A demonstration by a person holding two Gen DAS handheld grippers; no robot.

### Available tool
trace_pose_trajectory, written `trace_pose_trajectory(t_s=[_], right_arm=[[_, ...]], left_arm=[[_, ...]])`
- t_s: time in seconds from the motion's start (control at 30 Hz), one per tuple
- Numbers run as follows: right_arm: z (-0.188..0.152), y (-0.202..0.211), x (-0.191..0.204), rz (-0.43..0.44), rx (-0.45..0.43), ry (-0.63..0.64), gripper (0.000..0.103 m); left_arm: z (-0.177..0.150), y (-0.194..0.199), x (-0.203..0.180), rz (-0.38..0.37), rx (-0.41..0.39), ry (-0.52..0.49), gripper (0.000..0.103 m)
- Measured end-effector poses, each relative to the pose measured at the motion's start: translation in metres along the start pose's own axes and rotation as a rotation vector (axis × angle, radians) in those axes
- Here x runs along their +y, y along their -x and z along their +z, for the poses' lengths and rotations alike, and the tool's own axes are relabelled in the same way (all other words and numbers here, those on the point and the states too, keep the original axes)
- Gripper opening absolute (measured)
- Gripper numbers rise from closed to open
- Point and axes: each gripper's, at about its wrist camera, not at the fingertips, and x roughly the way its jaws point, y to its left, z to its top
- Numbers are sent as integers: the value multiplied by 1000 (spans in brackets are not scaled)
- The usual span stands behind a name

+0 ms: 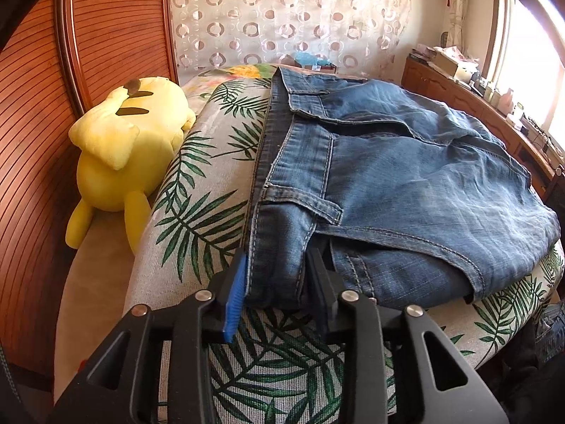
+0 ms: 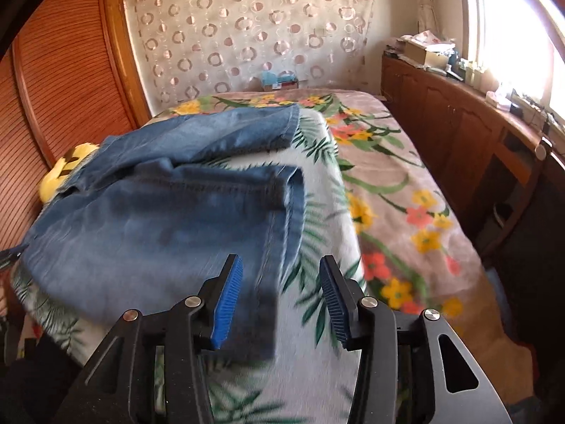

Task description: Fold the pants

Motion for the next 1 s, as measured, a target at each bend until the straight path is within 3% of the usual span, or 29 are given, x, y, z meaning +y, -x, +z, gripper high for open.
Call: trace_pose_trajectory(t_s=[0.23,0.3,0.37,0.43,0.47,0.53,0.6,1.0], right_arm=[[-22,8,-2,41,58,2,48],[-23,6,-2,35,69,8,48],[-19,1,-4,34,76,10,48],[-15,0,-4,30,73,18,37],[-13,0,-5,30,74,19,22],[-11,4,-8,28,69,23,14],[-10,11,-9,33,40,29,8],[21,120,-10,12,-165,109,6]], left_arm=[[0,-1,-2,9,4,-20,35],[1,1,-3,-10,8,-33,23],[1,2,-5,-11,4,-38,19],[1,4,-5,-11,-5,-25,15],[1,5,-4,-14,-10,-14,12],[3,10,-6,-13,-23,-11,10],[7,23,-11,-4,-54,-26,10],[36,114,-27,2,-257,-61,8]])
